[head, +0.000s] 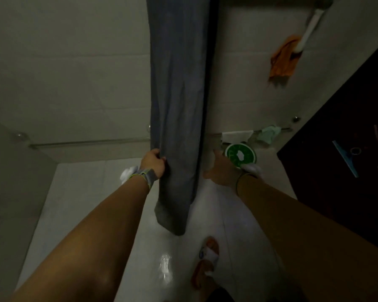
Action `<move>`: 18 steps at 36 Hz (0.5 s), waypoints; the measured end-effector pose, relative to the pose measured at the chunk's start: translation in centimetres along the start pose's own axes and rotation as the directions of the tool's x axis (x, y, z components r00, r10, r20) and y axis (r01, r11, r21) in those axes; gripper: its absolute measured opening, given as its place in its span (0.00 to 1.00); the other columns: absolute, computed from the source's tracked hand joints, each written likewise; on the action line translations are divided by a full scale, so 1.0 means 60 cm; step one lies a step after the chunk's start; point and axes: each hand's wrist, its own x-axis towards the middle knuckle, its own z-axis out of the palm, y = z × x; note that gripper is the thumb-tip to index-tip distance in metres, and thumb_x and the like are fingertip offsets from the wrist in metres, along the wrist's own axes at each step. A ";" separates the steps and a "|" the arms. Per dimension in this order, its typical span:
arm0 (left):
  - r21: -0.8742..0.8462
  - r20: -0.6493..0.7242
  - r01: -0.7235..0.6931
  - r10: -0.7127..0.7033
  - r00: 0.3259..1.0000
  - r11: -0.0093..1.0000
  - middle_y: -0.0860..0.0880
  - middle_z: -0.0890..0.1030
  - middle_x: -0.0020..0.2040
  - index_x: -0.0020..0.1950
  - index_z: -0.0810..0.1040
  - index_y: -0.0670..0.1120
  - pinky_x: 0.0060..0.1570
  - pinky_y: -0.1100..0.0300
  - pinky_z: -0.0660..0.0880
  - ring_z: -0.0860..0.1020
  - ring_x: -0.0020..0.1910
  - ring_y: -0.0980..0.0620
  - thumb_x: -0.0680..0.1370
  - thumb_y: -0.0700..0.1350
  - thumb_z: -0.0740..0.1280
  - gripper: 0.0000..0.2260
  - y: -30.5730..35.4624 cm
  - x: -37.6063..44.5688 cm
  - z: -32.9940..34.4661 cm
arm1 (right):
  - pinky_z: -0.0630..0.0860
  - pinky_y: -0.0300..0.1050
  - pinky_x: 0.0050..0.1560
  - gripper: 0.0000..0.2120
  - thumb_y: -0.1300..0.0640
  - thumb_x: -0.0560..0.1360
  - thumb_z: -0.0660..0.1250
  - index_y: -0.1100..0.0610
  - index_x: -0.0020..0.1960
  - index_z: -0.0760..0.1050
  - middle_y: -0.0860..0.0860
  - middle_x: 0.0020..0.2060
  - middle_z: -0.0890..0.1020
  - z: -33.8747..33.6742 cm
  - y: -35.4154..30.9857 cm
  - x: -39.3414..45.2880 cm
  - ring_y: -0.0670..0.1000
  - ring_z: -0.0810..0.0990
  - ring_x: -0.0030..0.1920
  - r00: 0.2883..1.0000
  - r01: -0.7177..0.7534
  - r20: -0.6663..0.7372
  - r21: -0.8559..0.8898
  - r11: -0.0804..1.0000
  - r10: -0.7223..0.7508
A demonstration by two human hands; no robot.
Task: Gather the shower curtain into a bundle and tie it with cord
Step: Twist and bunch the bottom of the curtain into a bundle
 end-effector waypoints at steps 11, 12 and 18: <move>-0.018 -0.158 -0.066 0.062 0.985 0.998 0.43 0.84 0.55 0.59 0.79 0.43 0.54 0.56 0.77 0.82 0.55 0.46 0.71 0.47 0.76 0.19 0.033 0.306 0.083 | 0.57 0.54 0.76 0.67 0.40 0.58 0.80 0.53 0.79 0.35 0.57 0.78 0.50 0.022 -0.048 0.359 0.59 0.54 0.77 0.979 0.132 -0.166 0.093 0.987 -0.115; -0.001 -0.173 -0.069 0.068 0.982 0.998 0.43 0.84 0.56 0.59 0.79 0.43 0.54 0.56 0.77 0.81 0.56 0.46 0.71 0.49 0.76 0.20 0.028 0.325 0.082 | 0.57 0.55 0.76 0.68 0.37 0.57 0.79 0.53 0.79 0.36 0.58 0.78 0.51 0.022 -0.057 0.385 0.60 0.54 0.77 0.970 0.103 -0.232 0.107 0.989 -0.076; 0.111 -0.014 -0.053 0.055 0.998 0.992 0.49 0.79 0.48 0.56 0.76 0.46 0.47 0.61 0.69 0.77 0.47 0.50 0.73 0.48 0.75 0.15 0.012 0.386 0.057 | 0.61 0.52 0.74 0.57 0.48 0.61 0.81 0.60 0.78 0.49 0.57 0.75 0.62 -0.011 -0.044 0.474 0.56 0.62 0.74 0.940 0.171 -0.333 0.288 0.942 -0.068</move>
